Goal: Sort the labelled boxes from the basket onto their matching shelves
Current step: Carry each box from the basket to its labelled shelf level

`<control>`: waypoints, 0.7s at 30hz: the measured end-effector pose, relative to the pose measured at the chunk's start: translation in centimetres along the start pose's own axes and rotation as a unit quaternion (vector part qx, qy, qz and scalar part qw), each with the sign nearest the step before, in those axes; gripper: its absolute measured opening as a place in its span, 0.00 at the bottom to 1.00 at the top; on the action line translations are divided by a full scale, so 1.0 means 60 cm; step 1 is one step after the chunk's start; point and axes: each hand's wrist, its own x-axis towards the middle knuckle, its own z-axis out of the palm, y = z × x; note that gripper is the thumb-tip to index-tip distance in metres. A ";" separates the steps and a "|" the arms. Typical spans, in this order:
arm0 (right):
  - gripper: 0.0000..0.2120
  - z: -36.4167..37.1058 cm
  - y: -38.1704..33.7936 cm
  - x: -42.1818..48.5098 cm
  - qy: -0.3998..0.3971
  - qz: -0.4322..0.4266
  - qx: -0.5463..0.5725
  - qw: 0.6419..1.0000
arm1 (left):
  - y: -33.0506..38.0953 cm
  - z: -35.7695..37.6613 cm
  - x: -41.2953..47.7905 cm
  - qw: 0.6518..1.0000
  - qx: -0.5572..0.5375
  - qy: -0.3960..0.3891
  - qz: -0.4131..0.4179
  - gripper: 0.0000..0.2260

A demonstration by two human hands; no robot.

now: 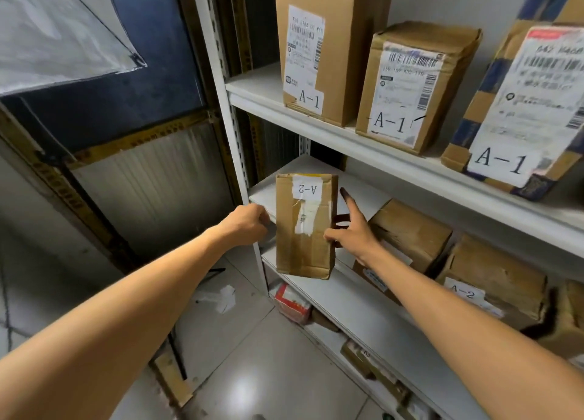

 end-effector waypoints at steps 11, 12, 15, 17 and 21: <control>0.34 0.039 0.004 0.105 0.139 0.064 -0.075 0.985 | -0.014 0.019 0.154 0.994 -0.089 -0.049 0.041 0.25; 0.33 0.043 0.007 0.117 0.155 0.070 -0.081 0.982 | -0.018 0.021 0.167 0.994 -0.090 -0.051 0.043 0.25; 0.33 0.049 0.025 0.152 0.224 0.088 -0.083 0.967 | -0.033 0.022 0.203 0.994 -0.085 -0.053 0.044 0.24; 0.32 0.050 0.035 0.175 0.258 0.106 -0.071 0.958 | -0.045 0.023 0.224 0.994 -0.080 -0.057 0.046 0.23; 0.28 0.061 0.064 0.206 0.302 0.143 -0.048 0.941 | -0.069 0.032 0.252 0.994 -0.065 -0.071 0.051 0.23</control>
